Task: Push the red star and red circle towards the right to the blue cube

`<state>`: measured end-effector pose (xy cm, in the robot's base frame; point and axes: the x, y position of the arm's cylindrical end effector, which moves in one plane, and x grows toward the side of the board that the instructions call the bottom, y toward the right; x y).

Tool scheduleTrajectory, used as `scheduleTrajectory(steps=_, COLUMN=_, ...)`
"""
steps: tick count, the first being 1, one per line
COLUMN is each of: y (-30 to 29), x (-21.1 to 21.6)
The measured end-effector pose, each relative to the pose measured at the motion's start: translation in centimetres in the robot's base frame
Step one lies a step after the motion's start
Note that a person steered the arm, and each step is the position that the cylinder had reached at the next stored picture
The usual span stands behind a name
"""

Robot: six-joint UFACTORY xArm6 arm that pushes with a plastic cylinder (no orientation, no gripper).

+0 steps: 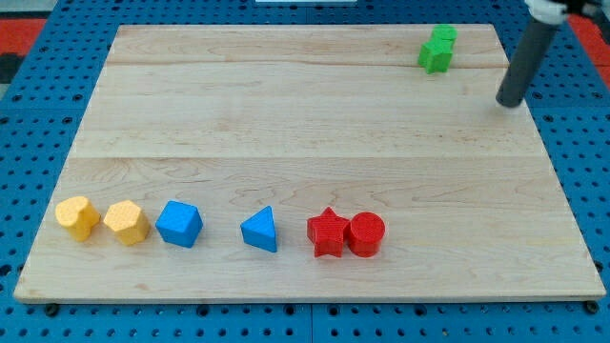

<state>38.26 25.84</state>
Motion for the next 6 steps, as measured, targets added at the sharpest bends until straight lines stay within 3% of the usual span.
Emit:
scheduleTrajectory(steps=2, y=-9.0, x=14.7)
scheduleTrajectory(steps=3, y=-15.9, x=18.6)
scheduleTrajectory(steps=4, y=-20.5, x=19.0)
scheduleTrajectory(steps=6, y=-20.3, x=18.2)
